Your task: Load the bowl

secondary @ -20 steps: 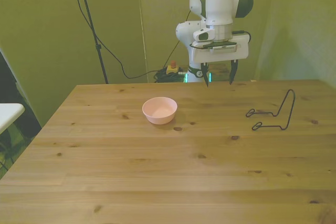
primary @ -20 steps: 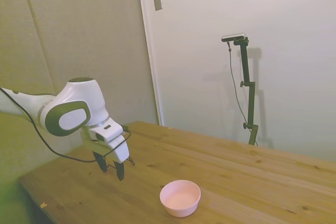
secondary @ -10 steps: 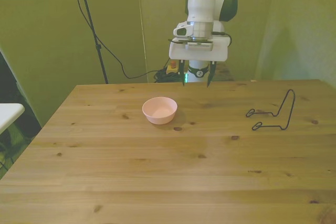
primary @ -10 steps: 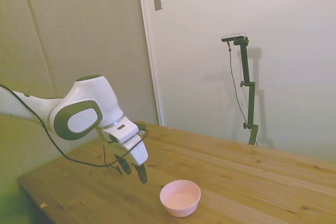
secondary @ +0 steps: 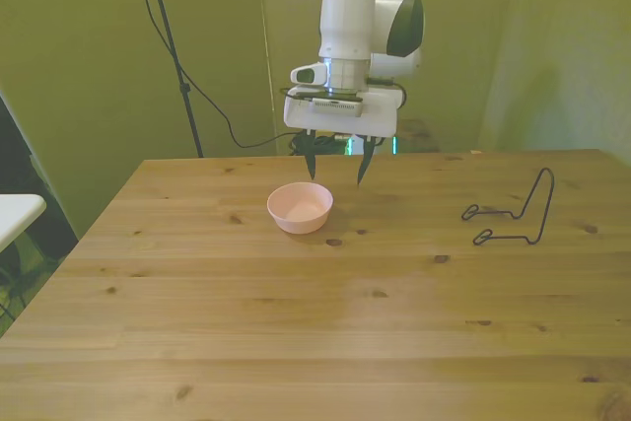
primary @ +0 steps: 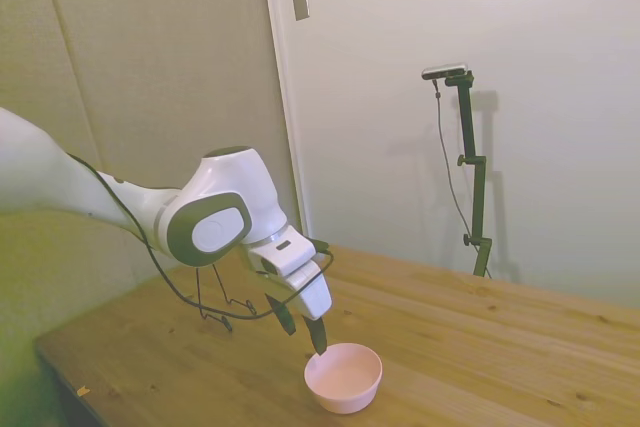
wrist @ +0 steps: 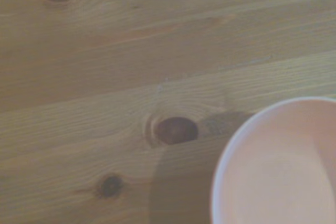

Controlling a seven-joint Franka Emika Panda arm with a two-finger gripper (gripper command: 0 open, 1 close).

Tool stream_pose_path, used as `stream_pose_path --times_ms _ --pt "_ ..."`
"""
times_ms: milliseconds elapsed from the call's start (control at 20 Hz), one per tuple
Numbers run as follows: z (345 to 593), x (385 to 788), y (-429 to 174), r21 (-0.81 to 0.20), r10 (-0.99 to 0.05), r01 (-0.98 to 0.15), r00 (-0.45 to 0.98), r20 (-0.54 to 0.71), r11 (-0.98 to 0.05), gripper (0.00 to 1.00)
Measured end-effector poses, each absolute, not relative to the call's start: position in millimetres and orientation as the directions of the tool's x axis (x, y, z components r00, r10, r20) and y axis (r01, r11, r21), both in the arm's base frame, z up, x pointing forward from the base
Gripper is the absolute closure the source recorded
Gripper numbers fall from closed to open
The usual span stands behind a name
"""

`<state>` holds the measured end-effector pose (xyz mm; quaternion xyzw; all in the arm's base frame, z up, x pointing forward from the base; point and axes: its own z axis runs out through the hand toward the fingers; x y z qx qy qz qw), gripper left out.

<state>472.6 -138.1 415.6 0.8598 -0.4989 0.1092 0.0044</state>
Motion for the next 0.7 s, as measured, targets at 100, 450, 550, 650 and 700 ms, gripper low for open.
stream_pose_path --times_ms 100,450,550,650,700 --pt "404 483 -145 -0.090 -0.861 -0.864 0.475 0.179 -0.495 0.00" --pt "377 503 -145 -0.057 -0.858 -0.862 0.491 0.148 -0.503 1.00" --pt "374 503 -144 -0.053 -0.858 -0.862 0.493 0.144 -0.504 1.00" --pt "371 503 -146 -0.048 -0.859 -0.863 0.492 0.139 -0.502 1.00" --pt "369 503 -146 -0.045 -0.860 -0.864 0.491 0.137 -0.501 1.00"
